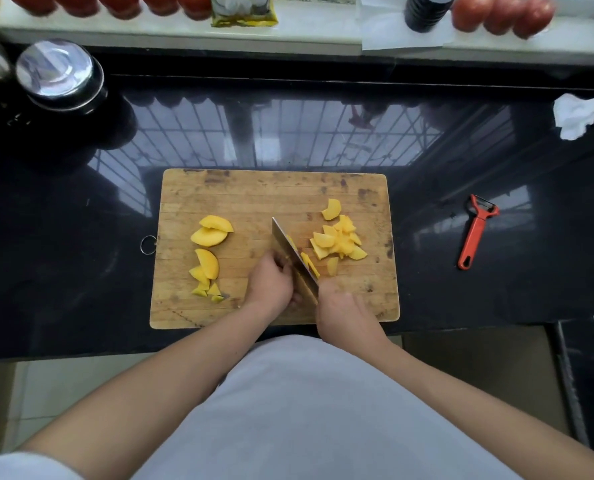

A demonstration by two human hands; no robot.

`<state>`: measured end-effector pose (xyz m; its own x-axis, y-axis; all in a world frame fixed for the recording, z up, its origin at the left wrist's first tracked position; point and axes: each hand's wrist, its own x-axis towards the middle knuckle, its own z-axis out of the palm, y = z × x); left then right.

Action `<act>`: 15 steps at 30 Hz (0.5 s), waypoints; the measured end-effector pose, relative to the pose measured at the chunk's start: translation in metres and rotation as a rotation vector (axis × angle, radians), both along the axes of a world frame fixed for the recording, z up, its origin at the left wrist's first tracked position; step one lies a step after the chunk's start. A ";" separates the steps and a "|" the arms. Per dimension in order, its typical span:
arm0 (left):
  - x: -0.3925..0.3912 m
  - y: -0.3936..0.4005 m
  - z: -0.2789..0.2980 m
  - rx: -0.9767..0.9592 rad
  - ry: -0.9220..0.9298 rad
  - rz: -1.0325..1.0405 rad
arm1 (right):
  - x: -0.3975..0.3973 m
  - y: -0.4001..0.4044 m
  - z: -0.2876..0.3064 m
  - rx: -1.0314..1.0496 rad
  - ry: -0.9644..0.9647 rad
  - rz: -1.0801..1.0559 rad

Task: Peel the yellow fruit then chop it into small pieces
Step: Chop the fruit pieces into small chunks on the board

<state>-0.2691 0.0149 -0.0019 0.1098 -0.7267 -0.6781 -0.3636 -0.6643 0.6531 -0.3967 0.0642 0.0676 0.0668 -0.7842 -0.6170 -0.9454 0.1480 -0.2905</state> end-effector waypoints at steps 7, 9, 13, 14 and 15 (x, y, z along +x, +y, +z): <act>-0.001 -0.007 0.005 -0.039 -0.125 -0.080 | 0.017 -0.018 -0.006 -0.077 -0.027 -0.012; -0.002 -0.008 0.008 -0.006 -0.094 -0.073 | 0.015 -0.024 -0.007 -0.113 -0.077 -0.072; 0.007 -0.007 0.014 0.103 0.055 -0.013 | -0.003 -0.015 -0.005 -0.182 -0.131 -0.177; 0.013 -0.005 0.015 0.106 0.072 0.004 | -0.006 -0.012 -0.004 -0.192 -0.142 -0.173; 0.021 -0.003 0.015 0.101 0.085 0.027 | -0.008 -0.009 -0.002 -0.191 -0.146 -0.150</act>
